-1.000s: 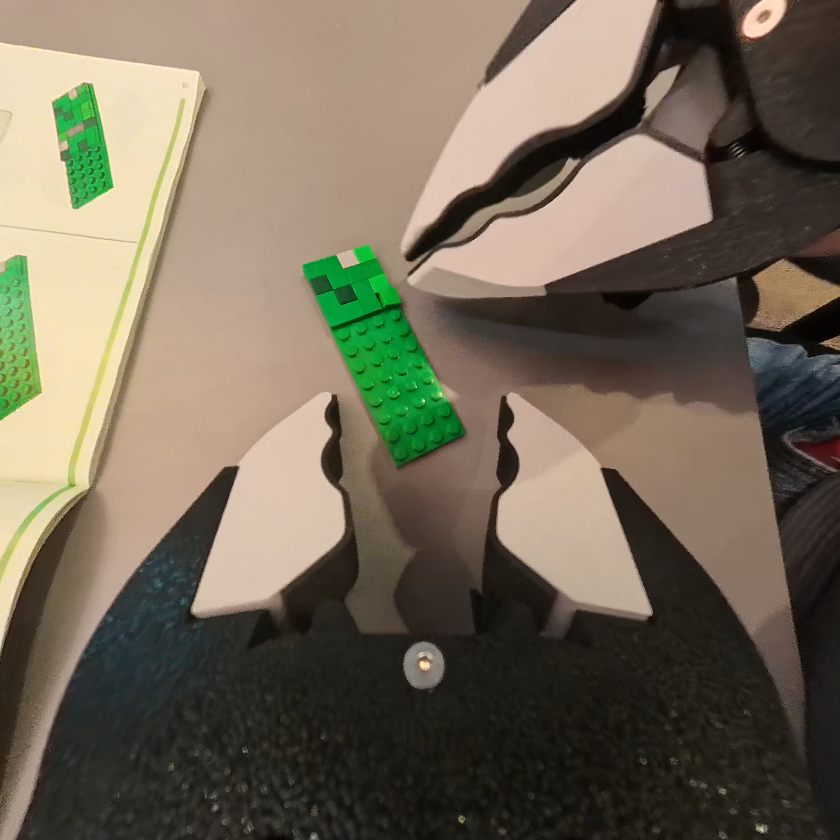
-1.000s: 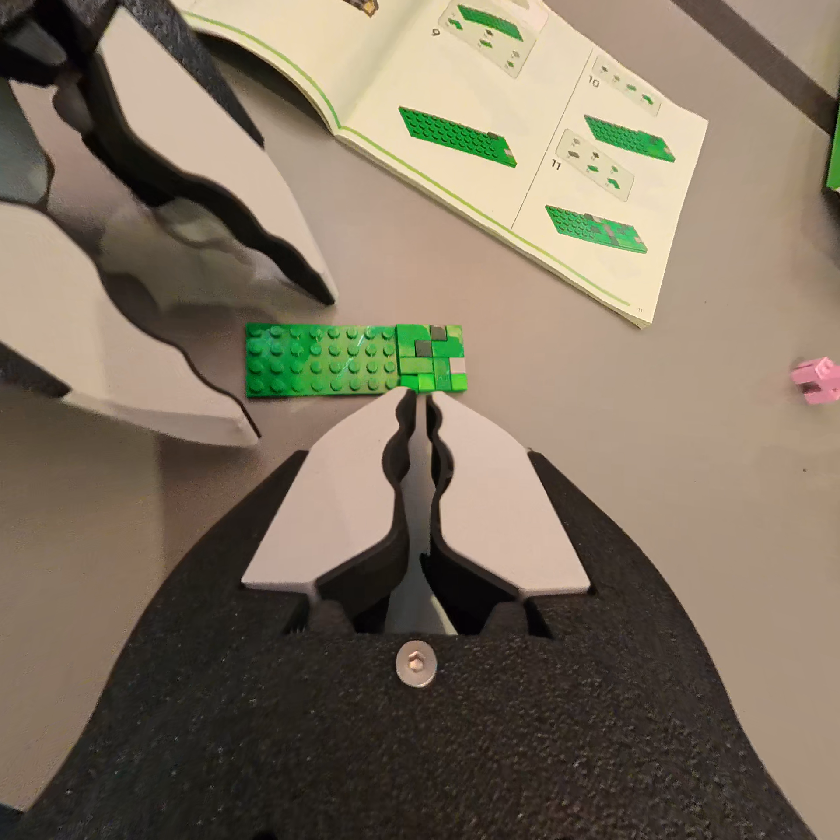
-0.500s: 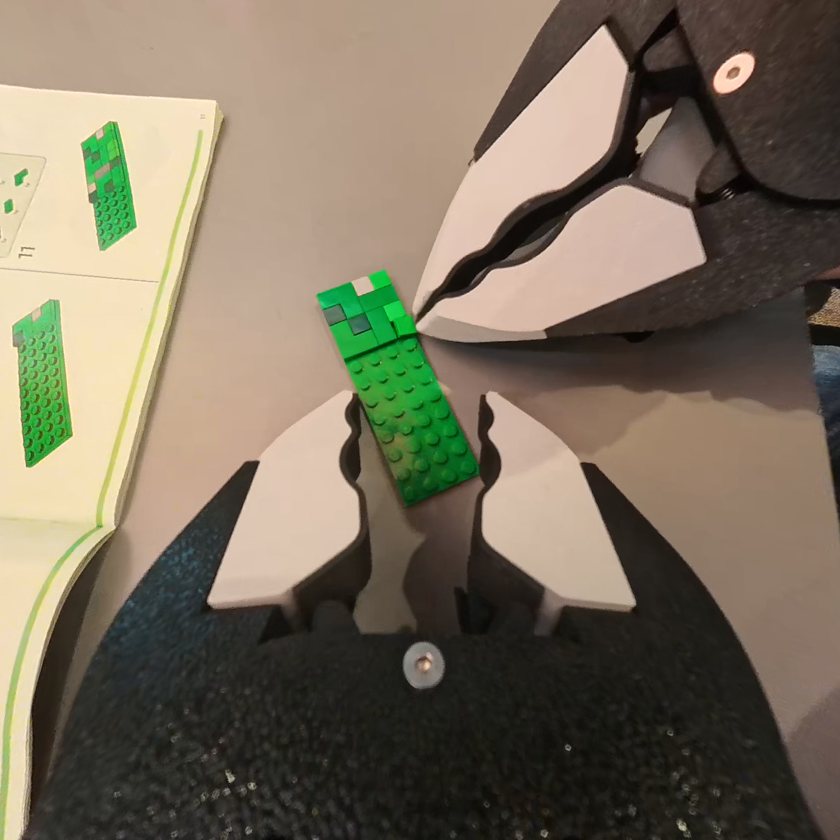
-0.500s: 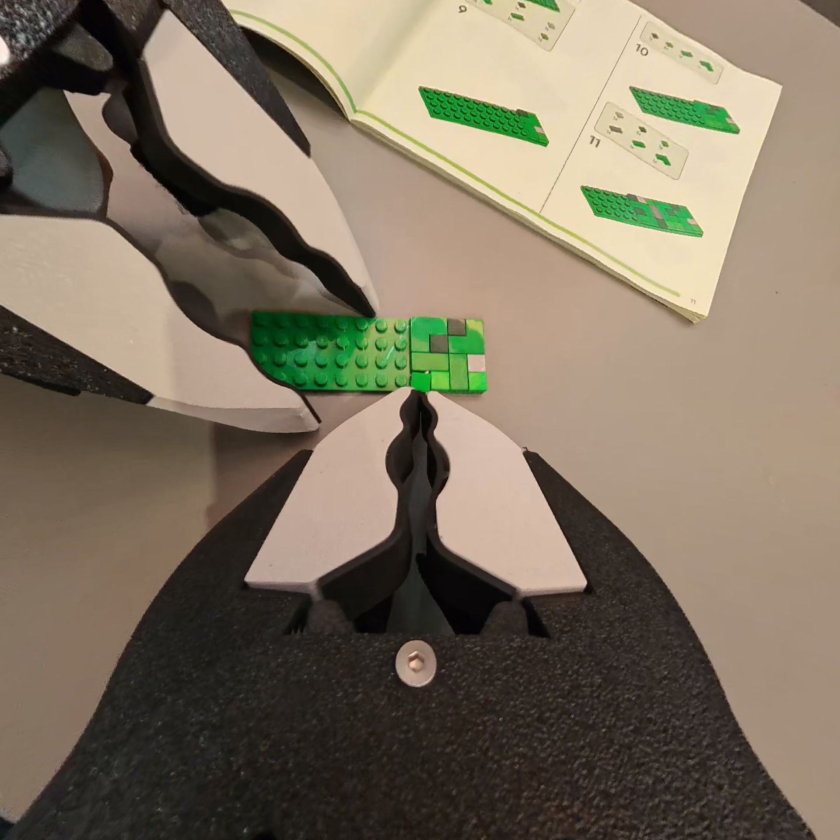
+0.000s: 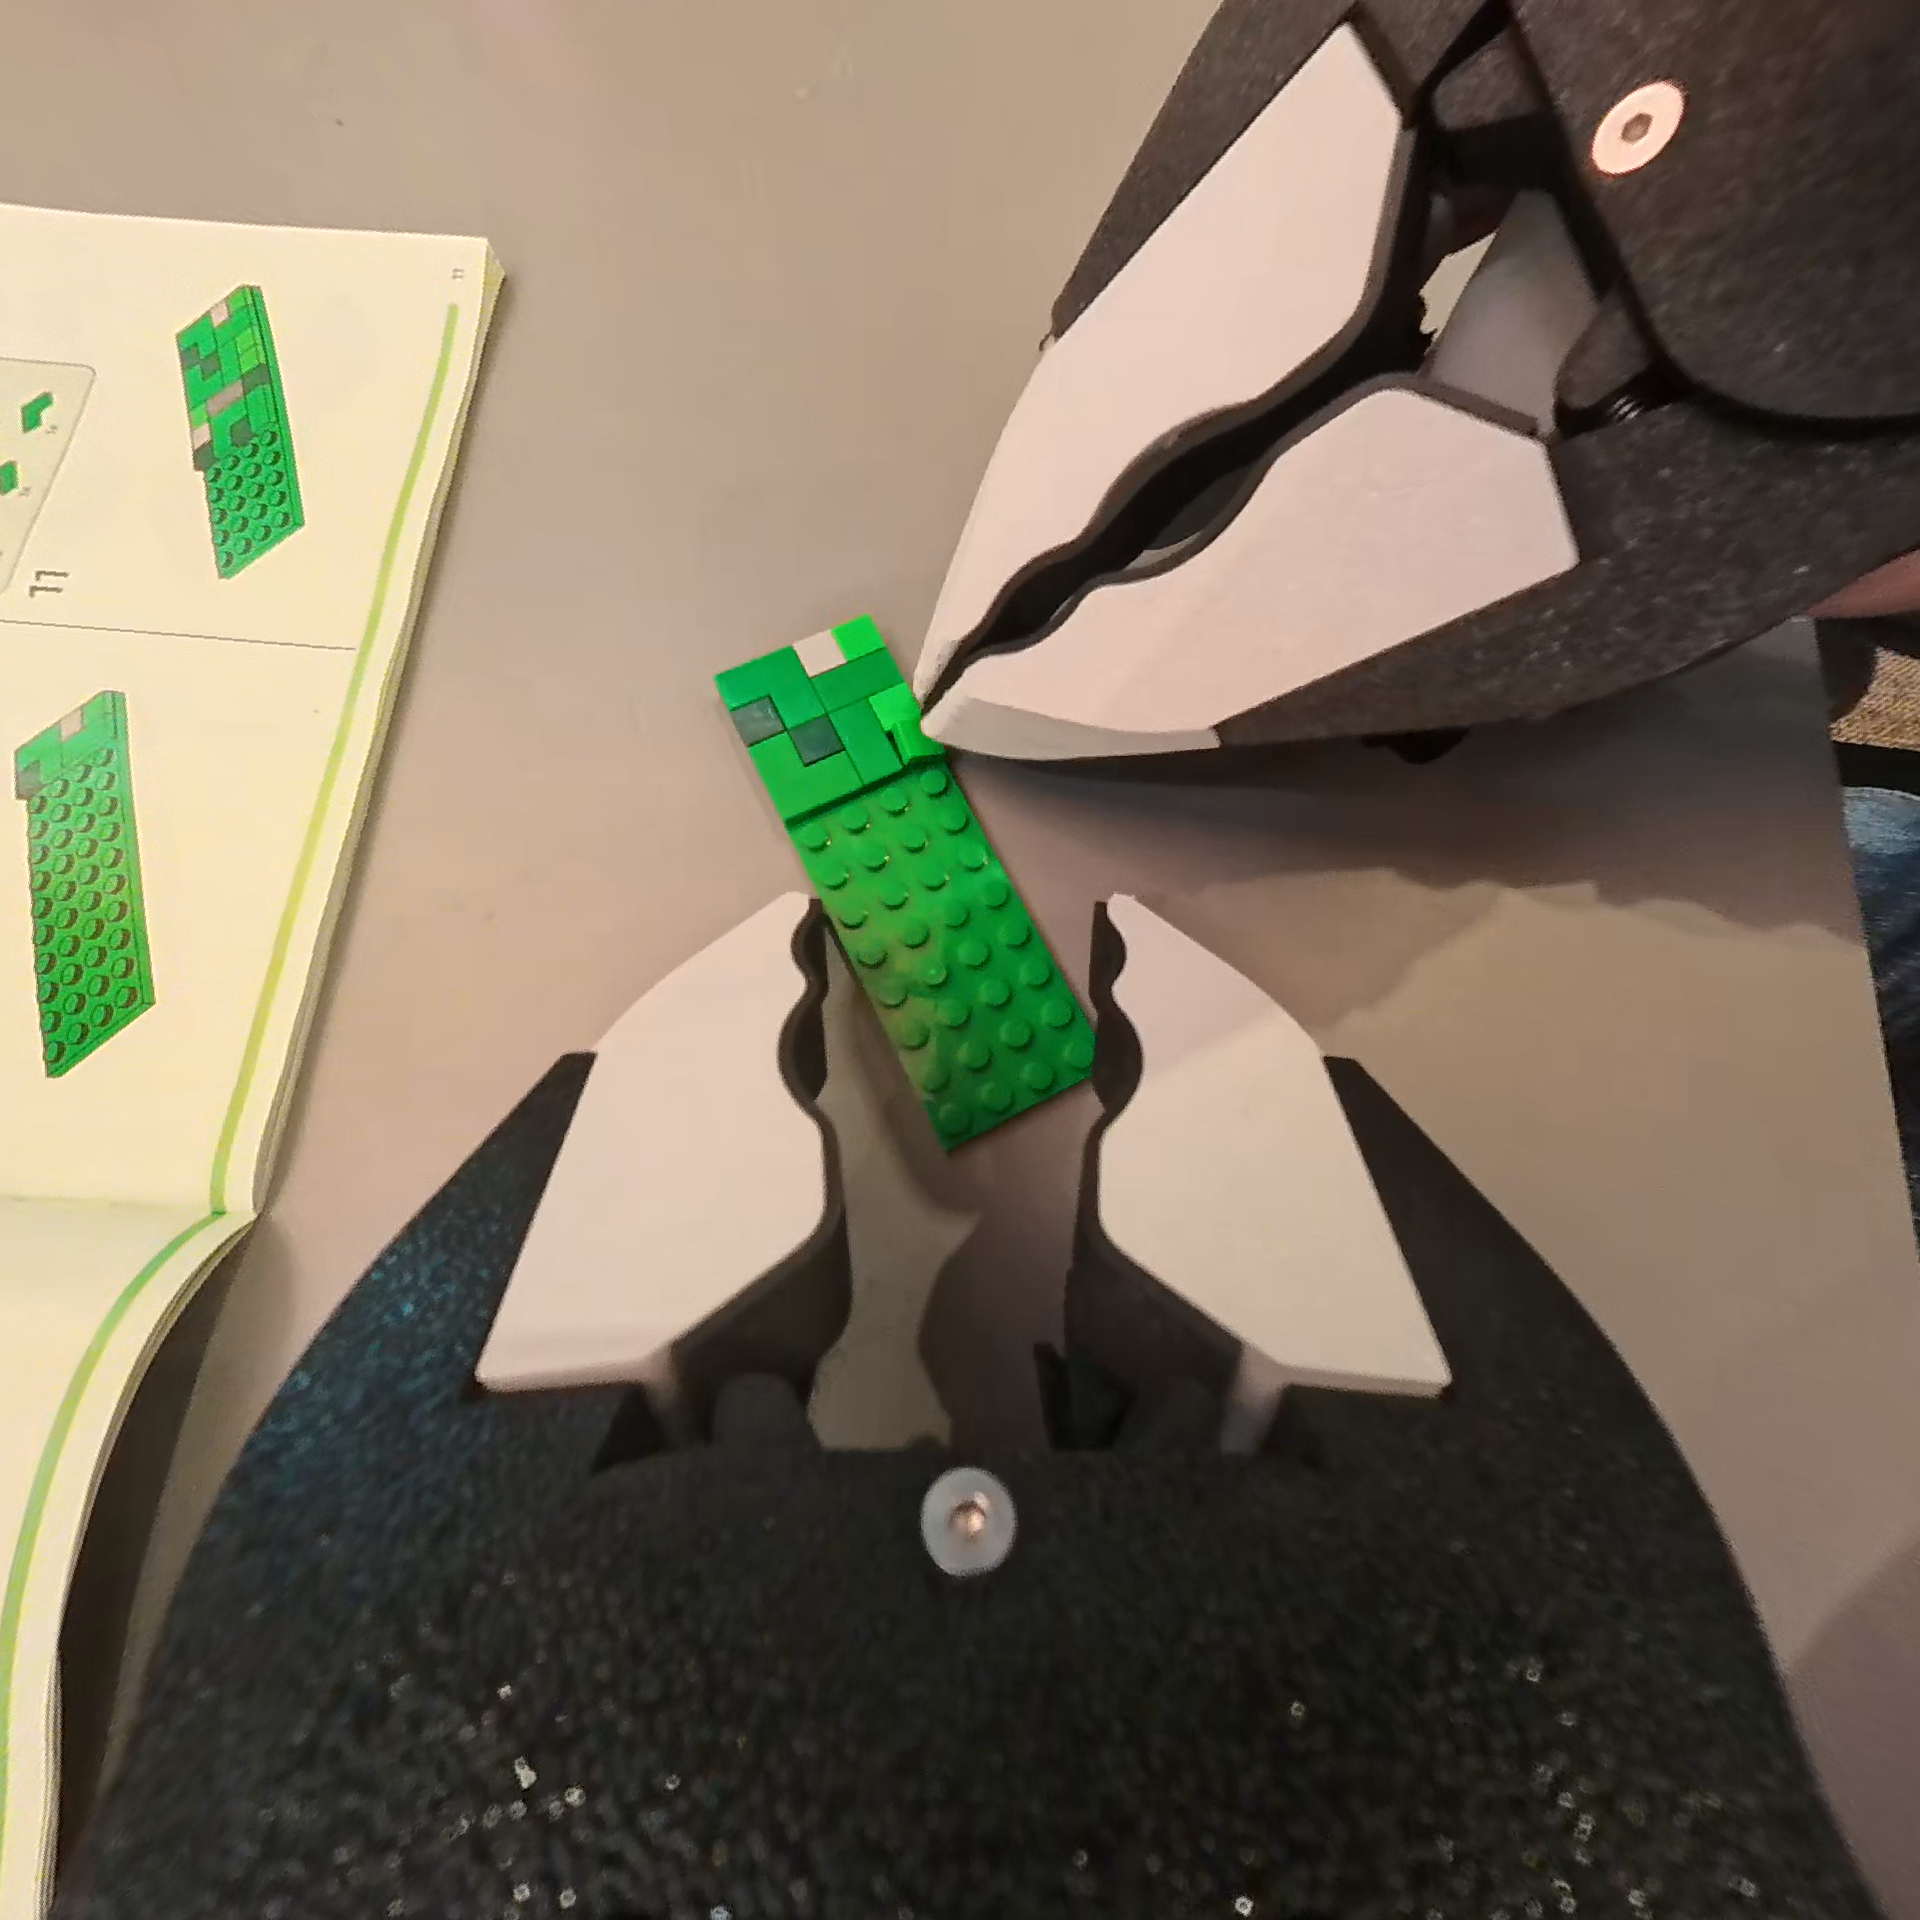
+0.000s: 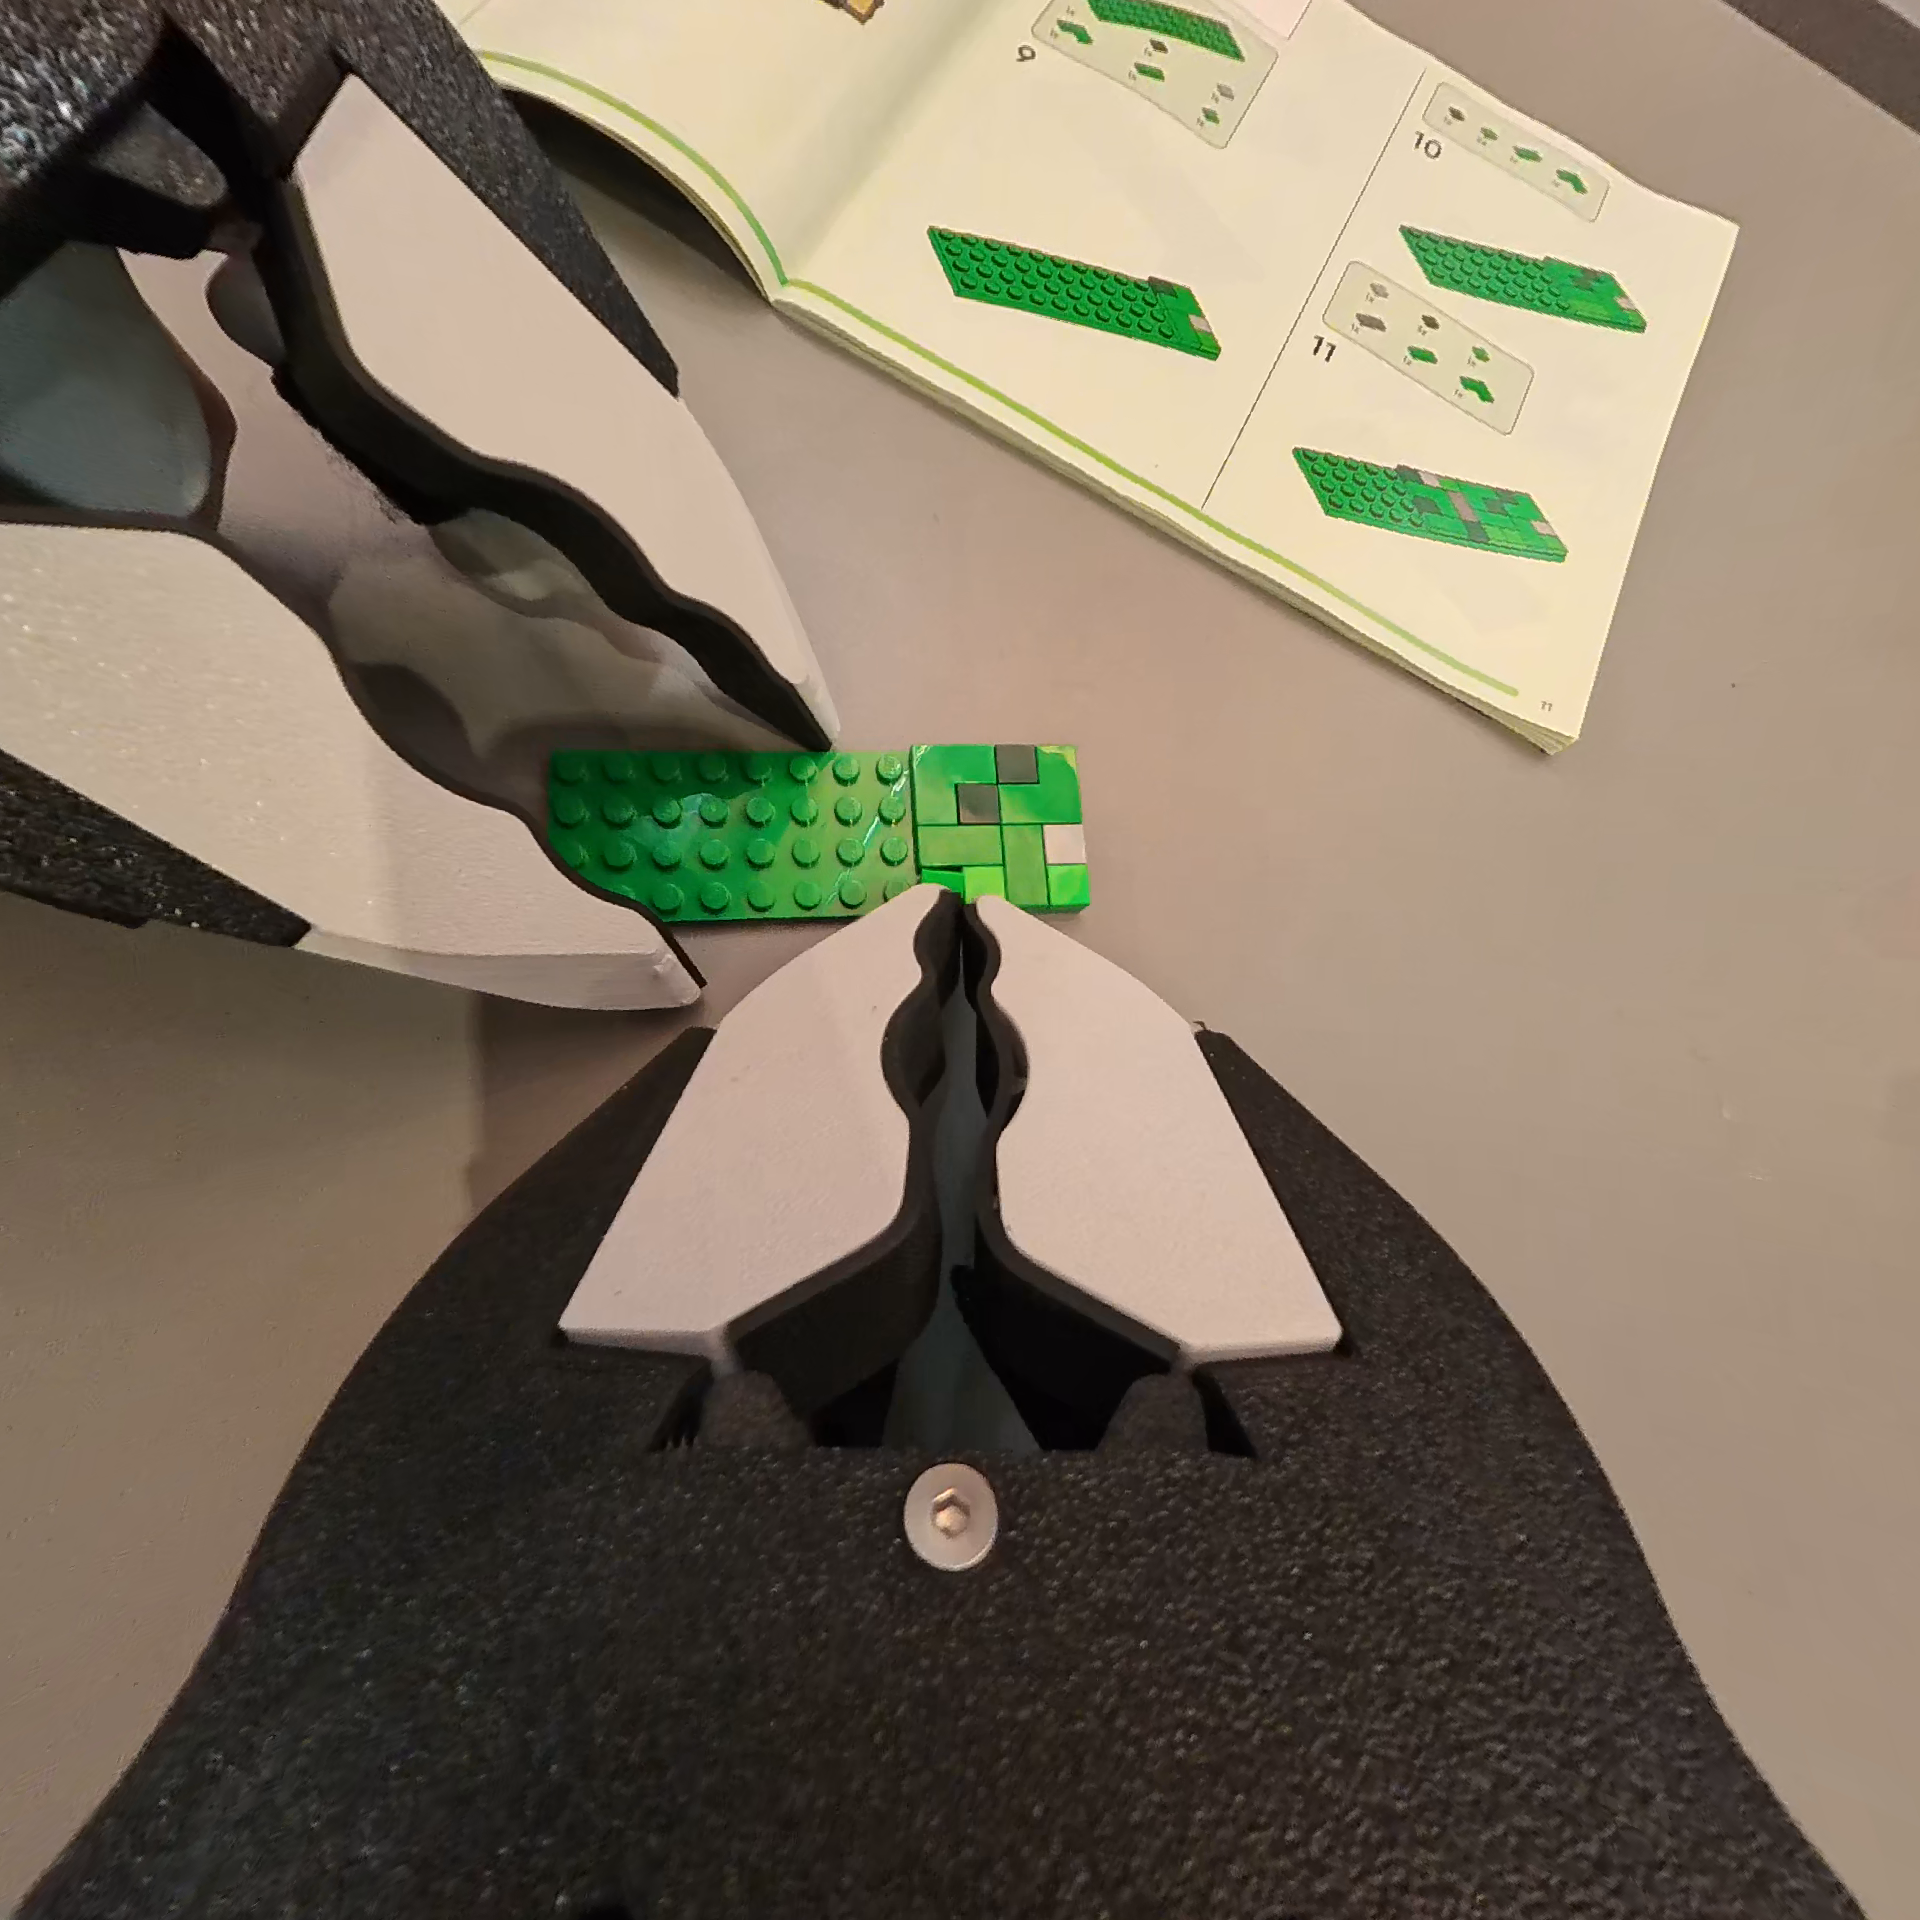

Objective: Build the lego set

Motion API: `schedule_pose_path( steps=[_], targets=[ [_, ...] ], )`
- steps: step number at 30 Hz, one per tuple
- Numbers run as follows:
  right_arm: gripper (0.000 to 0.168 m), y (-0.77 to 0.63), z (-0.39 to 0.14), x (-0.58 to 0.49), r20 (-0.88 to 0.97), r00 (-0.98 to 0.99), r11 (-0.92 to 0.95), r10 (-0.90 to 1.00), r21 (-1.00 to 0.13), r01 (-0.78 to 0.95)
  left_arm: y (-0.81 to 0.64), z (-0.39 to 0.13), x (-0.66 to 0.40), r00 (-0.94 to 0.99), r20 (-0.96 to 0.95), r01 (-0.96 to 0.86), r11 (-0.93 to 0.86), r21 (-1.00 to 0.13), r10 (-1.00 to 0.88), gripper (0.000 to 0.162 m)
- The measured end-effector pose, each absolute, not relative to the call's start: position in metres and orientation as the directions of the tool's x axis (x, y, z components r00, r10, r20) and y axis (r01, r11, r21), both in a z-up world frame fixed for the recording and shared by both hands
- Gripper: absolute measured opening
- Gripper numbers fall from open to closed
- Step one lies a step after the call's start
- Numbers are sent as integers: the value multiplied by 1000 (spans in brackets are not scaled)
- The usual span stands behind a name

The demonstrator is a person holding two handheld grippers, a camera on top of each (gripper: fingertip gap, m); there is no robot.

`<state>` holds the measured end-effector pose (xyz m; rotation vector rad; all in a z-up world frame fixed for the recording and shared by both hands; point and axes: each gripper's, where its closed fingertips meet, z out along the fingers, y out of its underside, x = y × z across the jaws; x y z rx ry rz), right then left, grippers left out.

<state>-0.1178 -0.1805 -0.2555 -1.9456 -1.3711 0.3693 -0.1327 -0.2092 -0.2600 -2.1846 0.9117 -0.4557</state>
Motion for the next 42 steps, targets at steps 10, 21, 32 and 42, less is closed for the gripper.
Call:
schedule_pose_path(
  steps=[10, 21, 32, 42],
  targets=[
    [0, -180, -258, -116, 174, 383, -176, 907, -670, 722, -209, -260, -133, 687, 52, -468, -496, -732, -725, 48],
    [0, -179, -256, -121, 179, 384, -165, 906, -685, 710, -209, -260, -133, 684, 59, -463, -496, -734, -727, 48],
    [0, -173, -249, -122, 209, 397, -147, 894, -699, 700, -208, -262, -133, 691, 12, -492, -482, -725, -723, 59],
    [0, -165, -233, -96, 160, 440, -151, 884, -791, 593, -207, -262, -131, 701, -2, -521, -510, -685, -714, 55]
  ],
)
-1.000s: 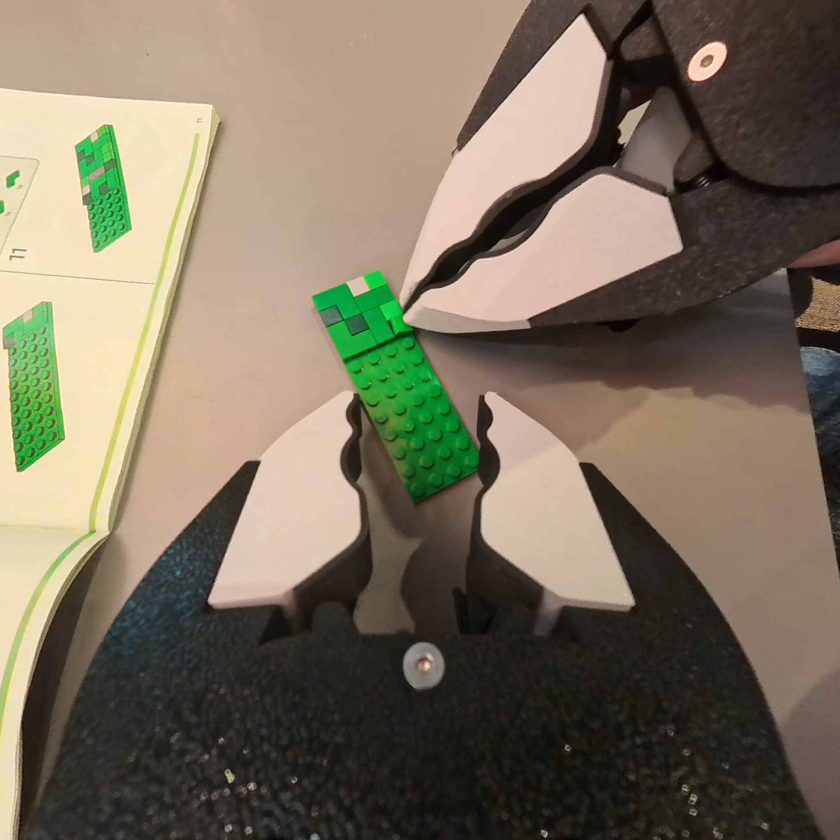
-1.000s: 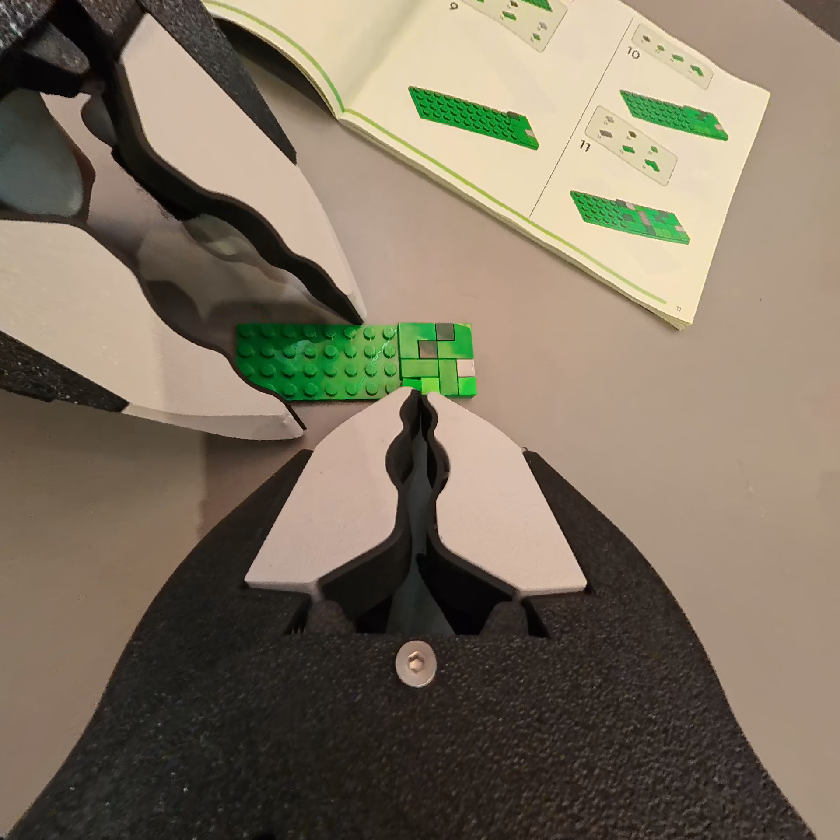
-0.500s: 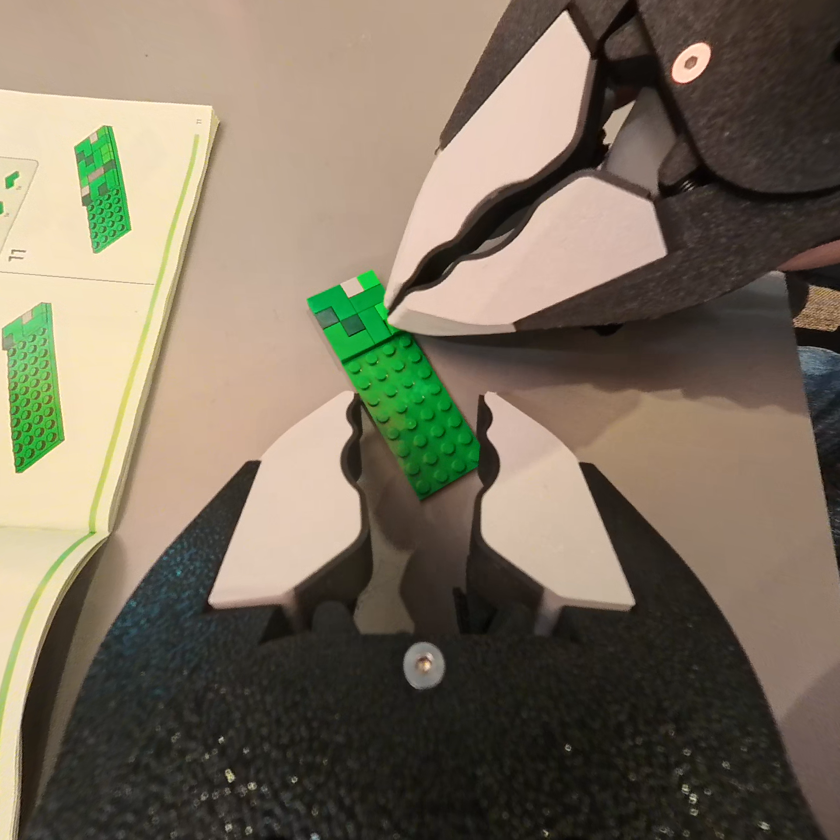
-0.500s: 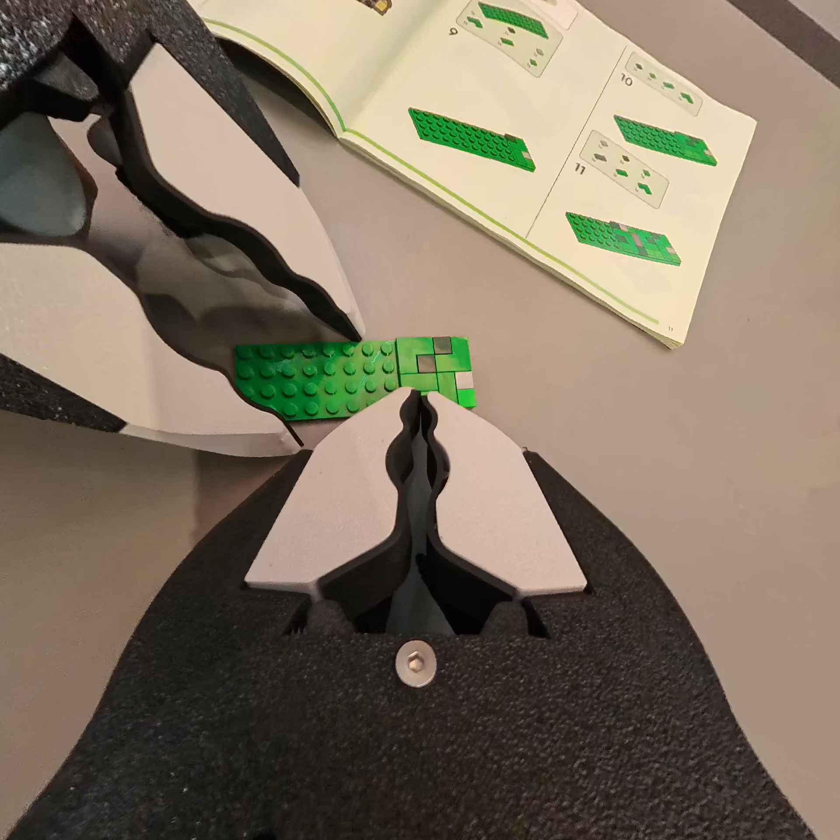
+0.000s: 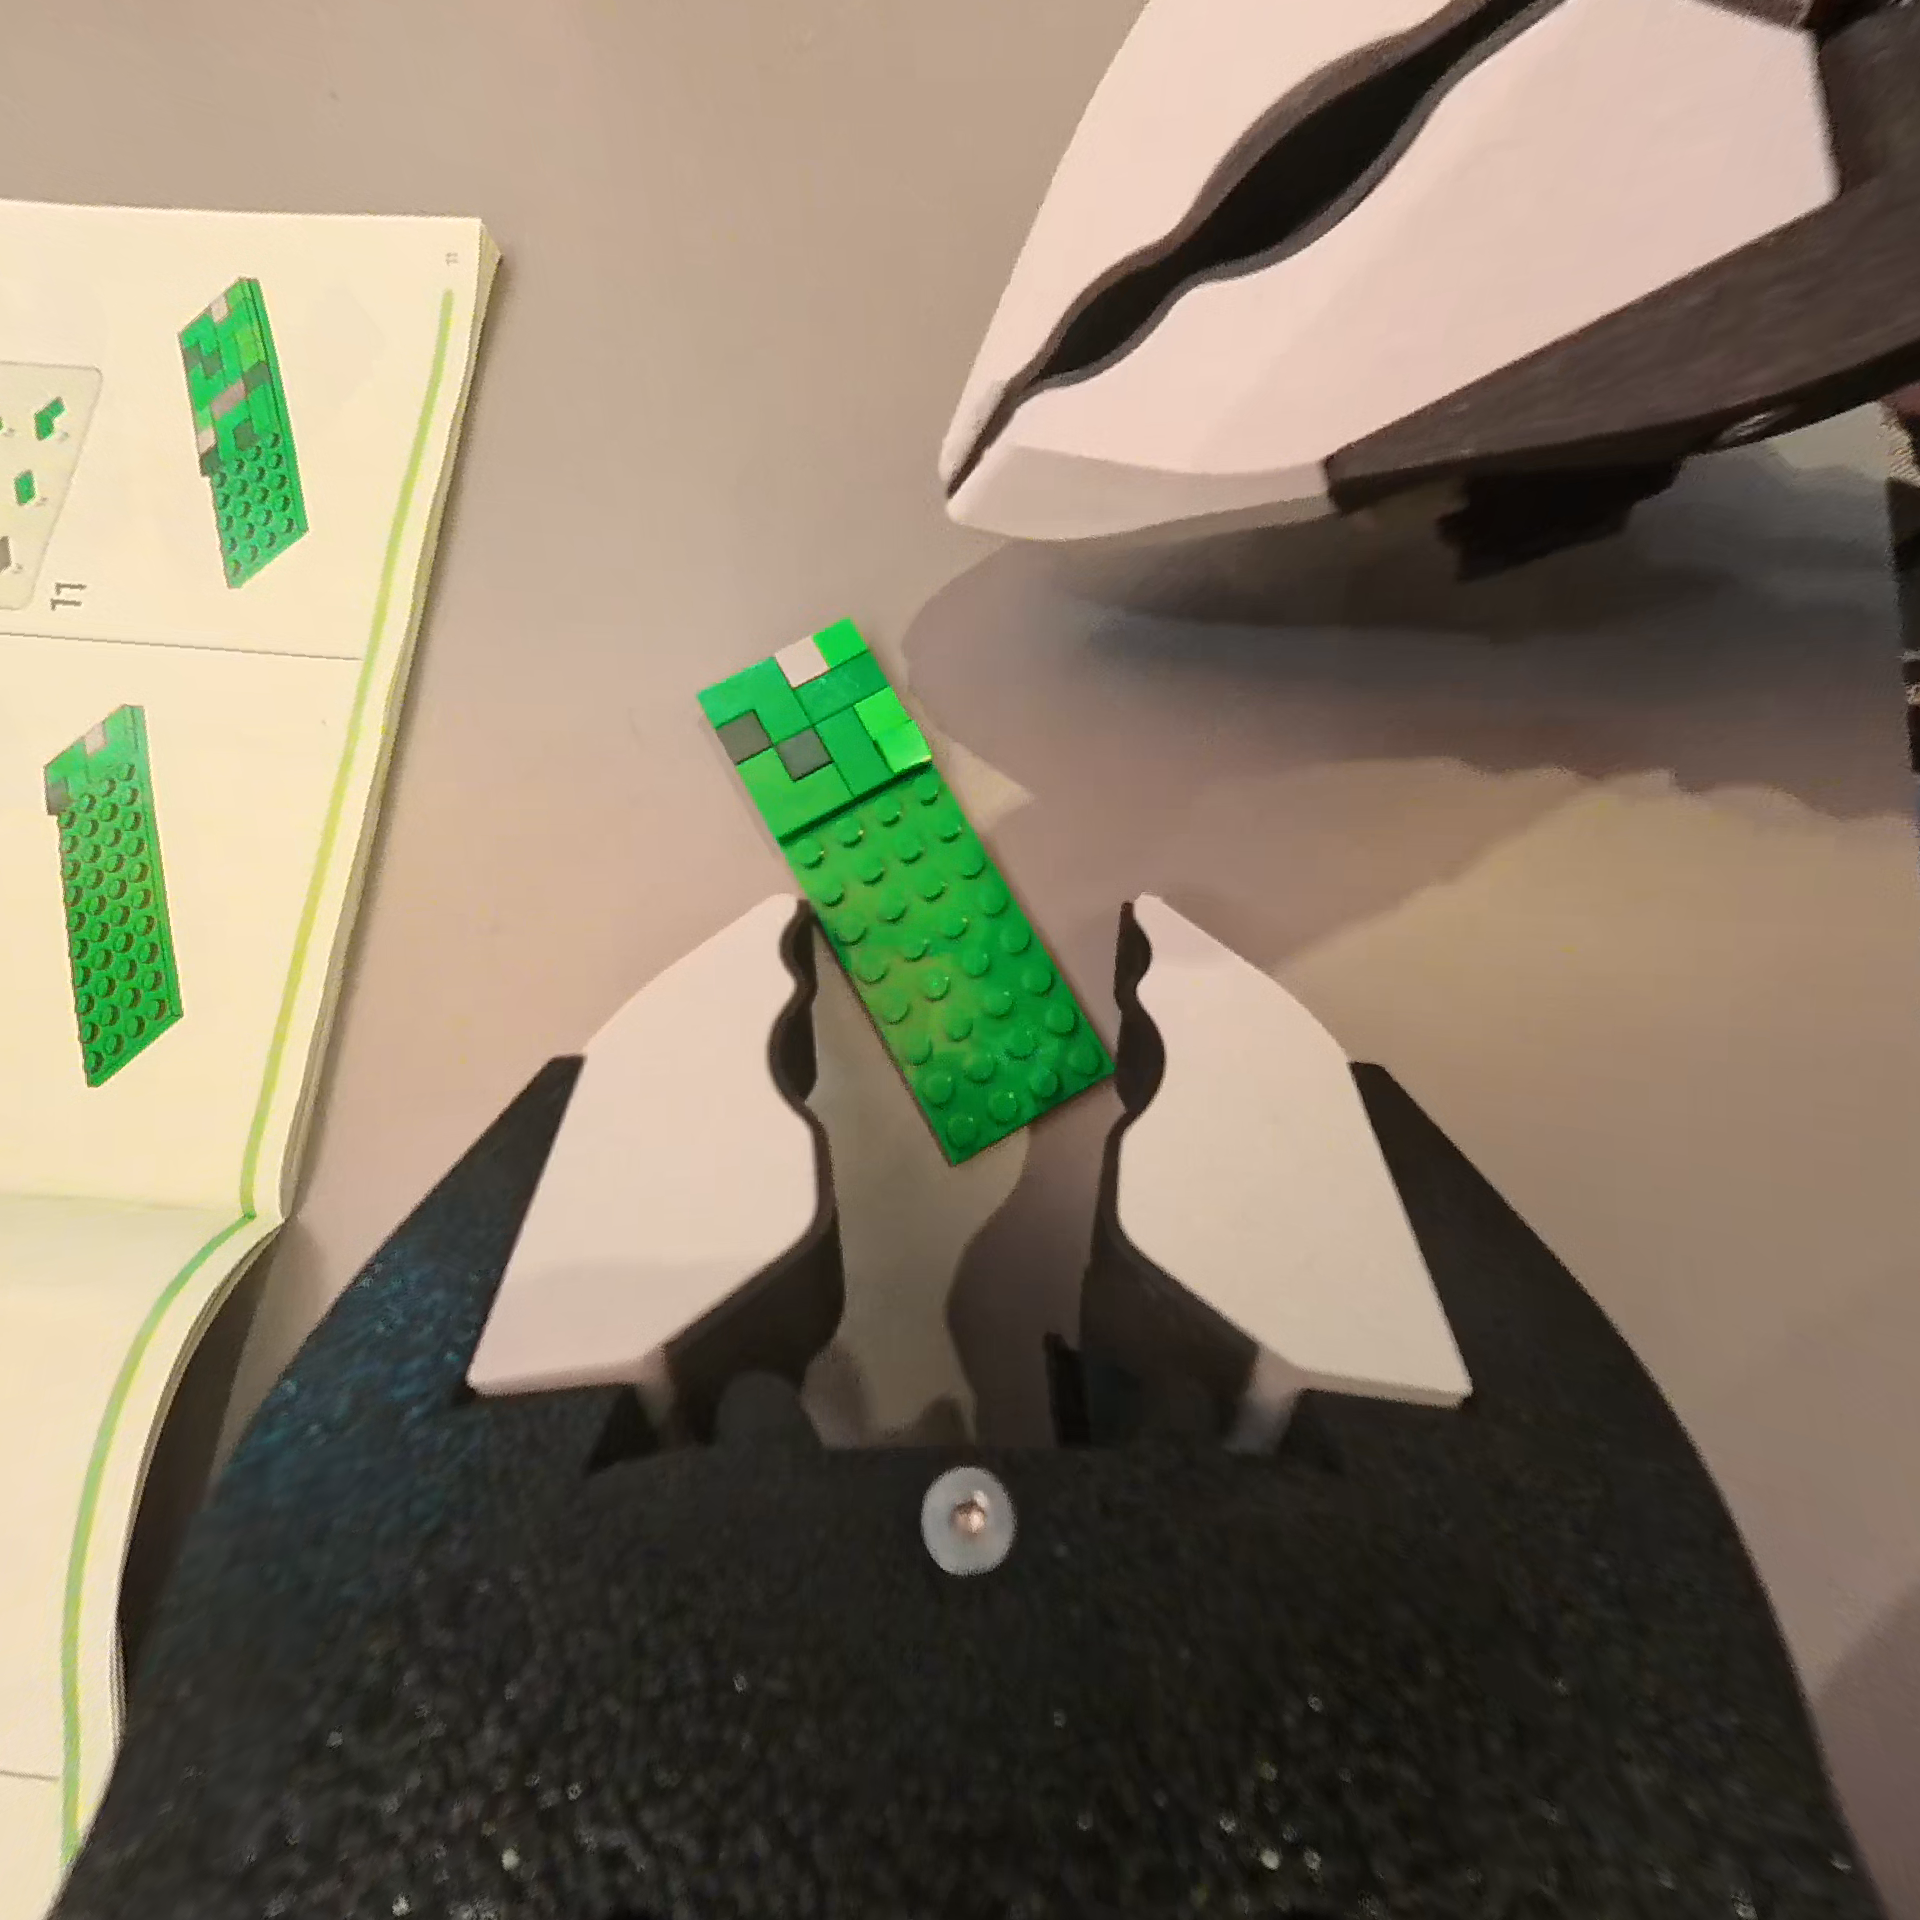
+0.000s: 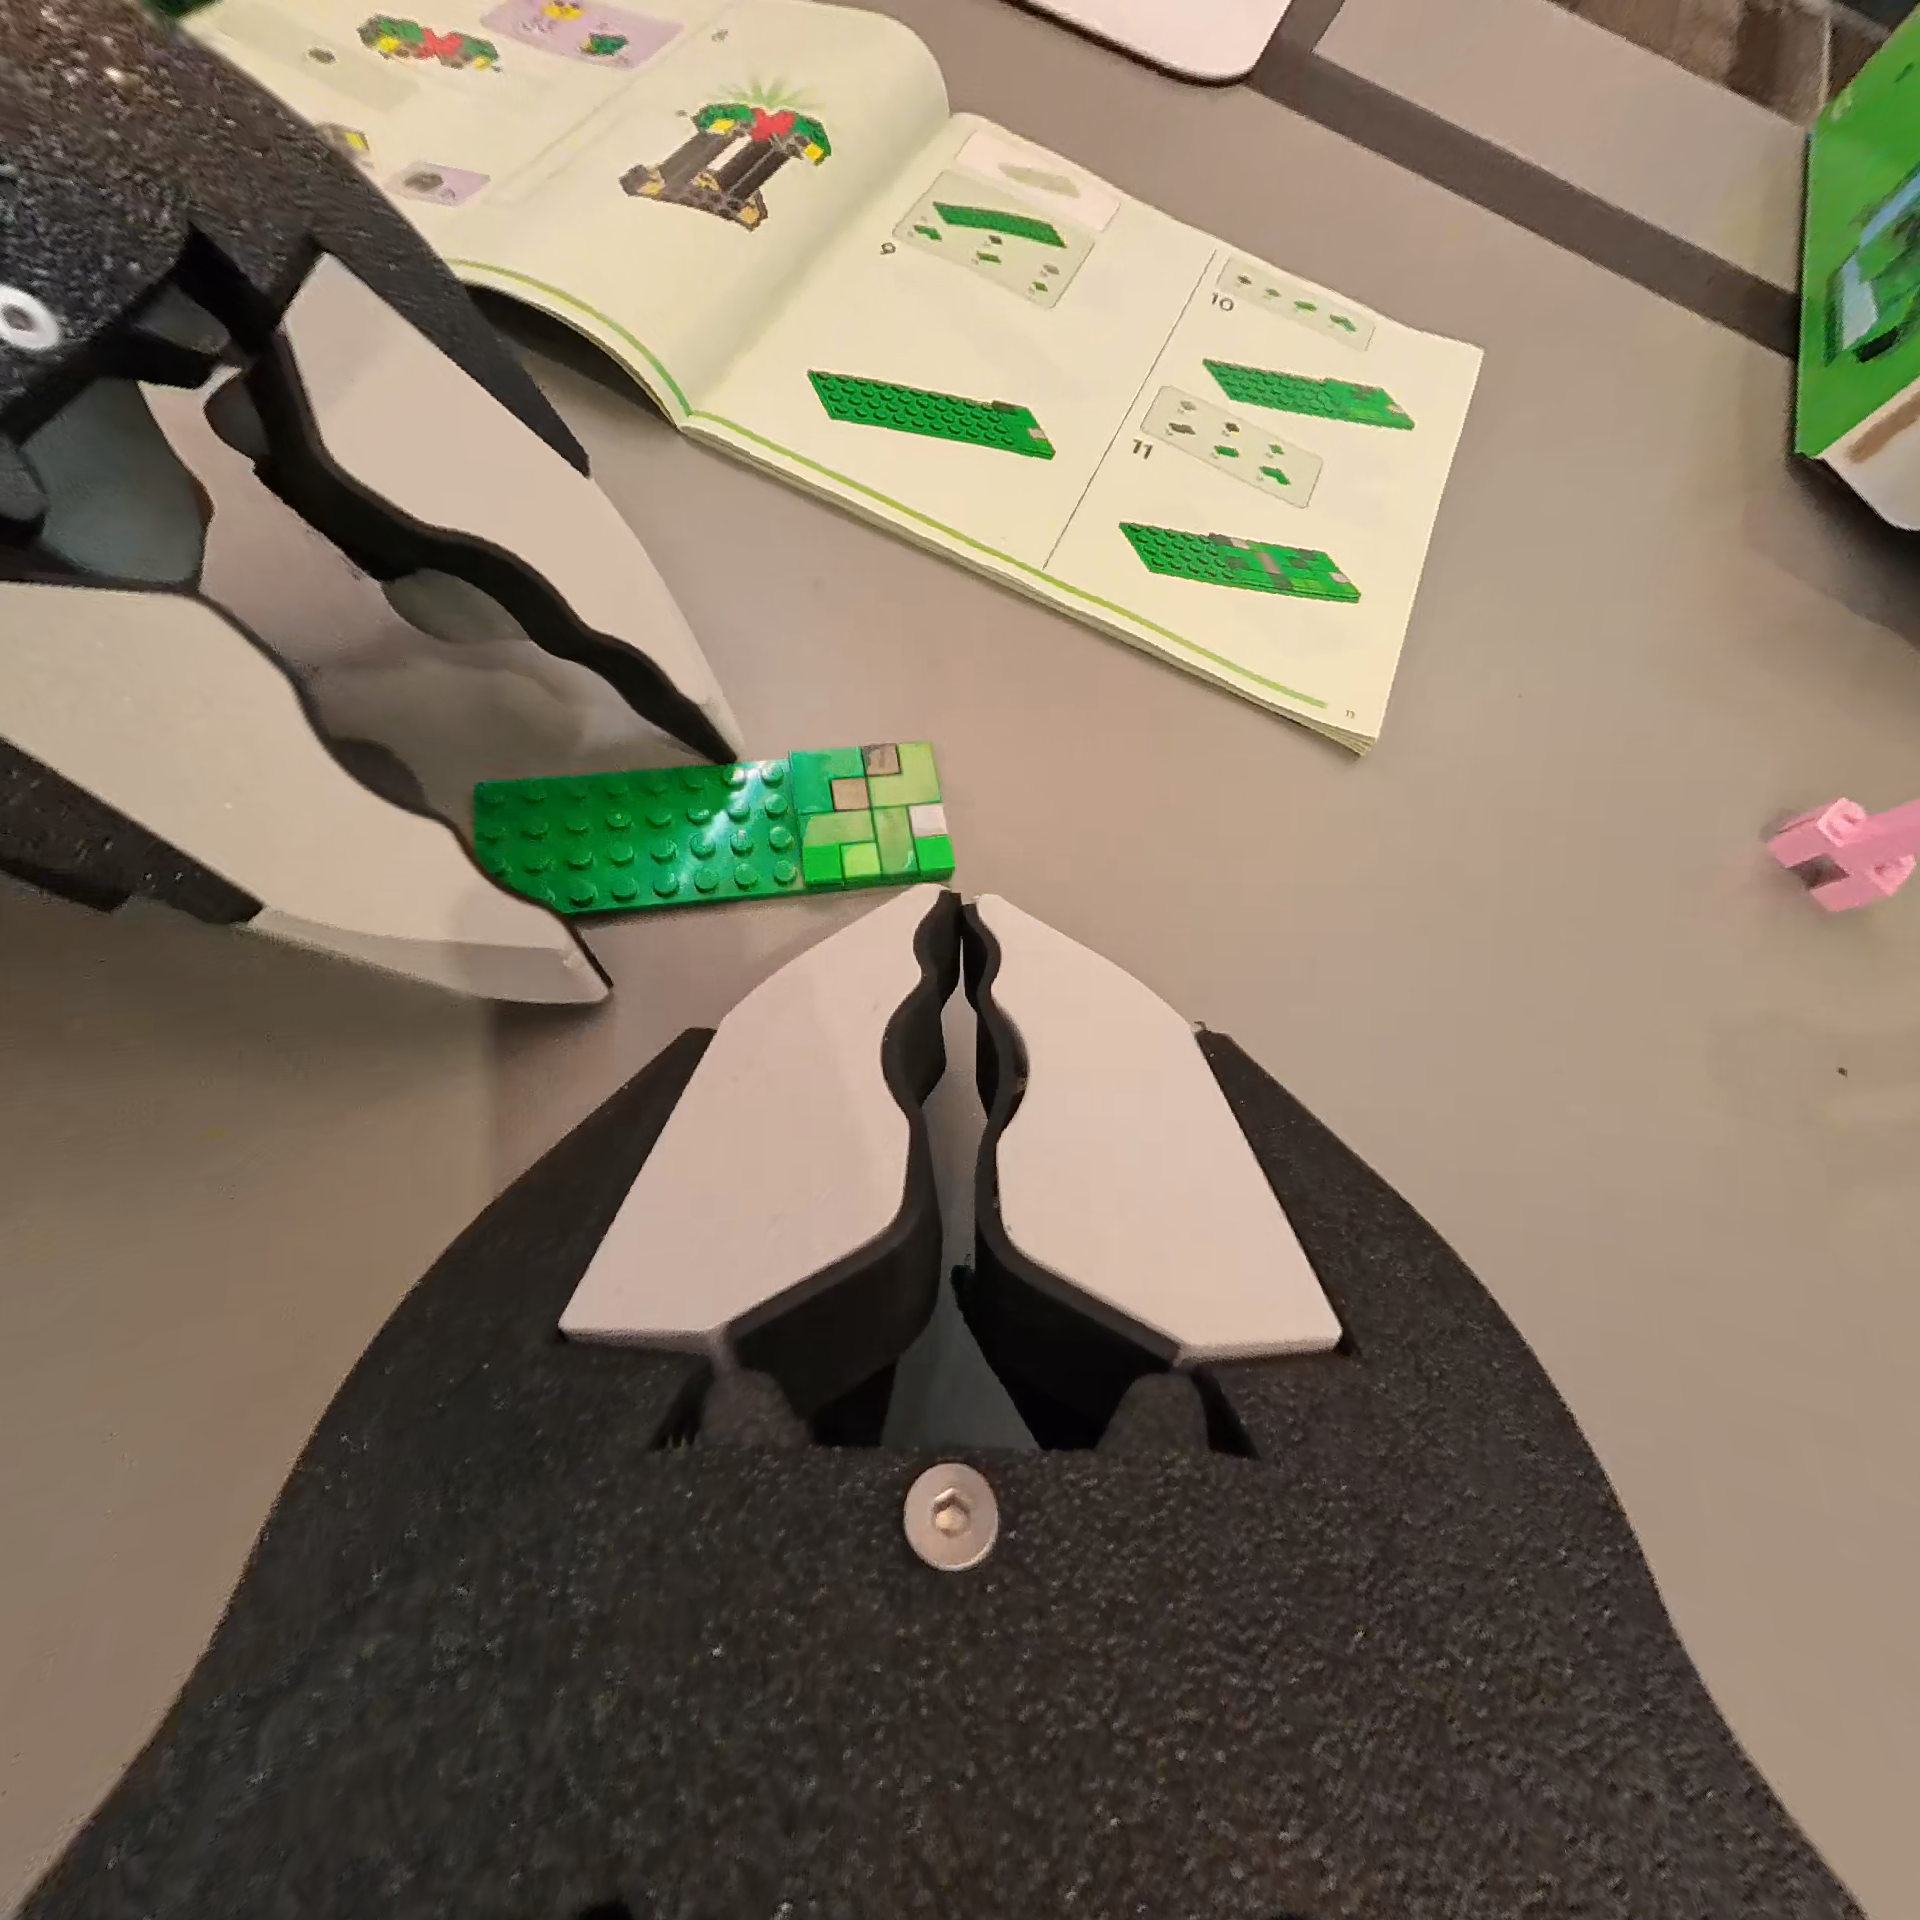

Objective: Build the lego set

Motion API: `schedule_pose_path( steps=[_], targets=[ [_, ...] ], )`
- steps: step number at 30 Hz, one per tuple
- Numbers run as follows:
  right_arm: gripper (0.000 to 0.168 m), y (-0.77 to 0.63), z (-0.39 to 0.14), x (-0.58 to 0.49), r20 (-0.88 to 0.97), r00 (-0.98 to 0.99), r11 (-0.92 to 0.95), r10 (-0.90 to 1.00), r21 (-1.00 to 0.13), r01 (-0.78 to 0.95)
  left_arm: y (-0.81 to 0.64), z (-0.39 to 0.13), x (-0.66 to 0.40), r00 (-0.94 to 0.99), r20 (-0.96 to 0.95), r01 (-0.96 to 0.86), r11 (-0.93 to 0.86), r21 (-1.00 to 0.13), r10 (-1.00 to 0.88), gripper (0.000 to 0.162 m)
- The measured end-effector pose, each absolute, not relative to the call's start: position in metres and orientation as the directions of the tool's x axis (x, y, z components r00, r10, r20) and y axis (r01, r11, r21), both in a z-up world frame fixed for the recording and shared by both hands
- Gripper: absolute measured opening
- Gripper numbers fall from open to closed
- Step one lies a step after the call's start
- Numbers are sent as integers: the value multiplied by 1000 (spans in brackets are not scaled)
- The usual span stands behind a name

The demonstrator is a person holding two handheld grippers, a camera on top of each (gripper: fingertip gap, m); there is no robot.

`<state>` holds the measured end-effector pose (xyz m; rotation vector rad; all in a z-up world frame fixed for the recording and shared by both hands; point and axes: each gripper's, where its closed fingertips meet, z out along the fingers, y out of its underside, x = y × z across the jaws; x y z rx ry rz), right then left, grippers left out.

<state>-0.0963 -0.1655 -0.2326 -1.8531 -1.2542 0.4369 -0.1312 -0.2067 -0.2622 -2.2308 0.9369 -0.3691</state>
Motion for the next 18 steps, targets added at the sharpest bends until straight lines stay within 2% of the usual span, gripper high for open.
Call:
schedule_pose_path(
  steps=[4, 8, 11, 13, 18],
  targets=[
    [1, -167, -228, -91, 204, 408, -83, 890, -807, 585, -206, -262, -133, 709, 2, -524, -529, -667, -705, 42],
    [5, -173, -224, -92, 284, 341, 37, 896, -814, 580, -202, -262, -136, 713, 5, -514, -527, -676, -702, 38],
    [14, -179, -223, -97, 403, 245, 194, 882, -784, 590, -199, -262, -138, 708, 17, -504, -522, -688, -706, 36],
    [18, -182, -223, -101, 534, 168, 339, 829, -718, 608, -198, -261, -139, 706, 44, -486, -529, -696, -707, 35],
    [23, -182, -233, -113, 808, -32, 626, 588, -429, 651, -194, -258, -142, 698, 186, -396, -589, -705, -691, 34]
  ],
)
